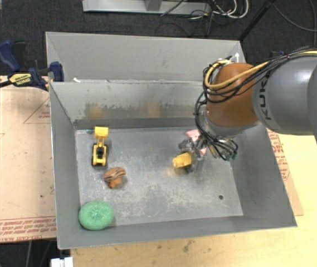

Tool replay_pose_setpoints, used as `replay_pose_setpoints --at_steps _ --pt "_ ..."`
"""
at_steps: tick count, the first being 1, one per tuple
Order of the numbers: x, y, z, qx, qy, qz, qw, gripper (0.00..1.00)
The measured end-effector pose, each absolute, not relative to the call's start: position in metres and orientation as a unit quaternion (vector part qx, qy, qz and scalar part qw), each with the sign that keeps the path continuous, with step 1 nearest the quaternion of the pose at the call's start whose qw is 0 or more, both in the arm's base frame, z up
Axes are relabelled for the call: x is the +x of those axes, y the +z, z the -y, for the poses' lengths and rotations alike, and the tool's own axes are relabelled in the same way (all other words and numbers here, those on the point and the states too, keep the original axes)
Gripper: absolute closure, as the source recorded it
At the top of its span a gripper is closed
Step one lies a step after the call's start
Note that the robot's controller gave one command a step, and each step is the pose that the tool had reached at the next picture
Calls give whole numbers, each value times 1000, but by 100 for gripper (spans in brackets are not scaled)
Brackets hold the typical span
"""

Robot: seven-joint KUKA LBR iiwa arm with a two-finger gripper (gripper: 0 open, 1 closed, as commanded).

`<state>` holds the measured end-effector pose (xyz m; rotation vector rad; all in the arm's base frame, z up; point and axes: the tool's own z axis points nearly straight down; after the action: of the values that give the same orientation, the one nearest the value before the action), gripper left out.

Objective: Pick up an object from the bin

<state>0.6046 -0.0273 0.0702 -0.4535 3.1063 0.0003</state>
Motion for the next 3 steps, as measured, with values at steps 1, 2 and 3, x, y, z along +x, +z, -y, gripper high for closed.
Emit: replay_pose_setpoints --at_steps 1,2,3 --pt "605 70 27 -144 0 -990 1 100" --pt "605 70 27 -145 0 -990 1 100" --pt "644 70 48 -232 0 -973 2 100"
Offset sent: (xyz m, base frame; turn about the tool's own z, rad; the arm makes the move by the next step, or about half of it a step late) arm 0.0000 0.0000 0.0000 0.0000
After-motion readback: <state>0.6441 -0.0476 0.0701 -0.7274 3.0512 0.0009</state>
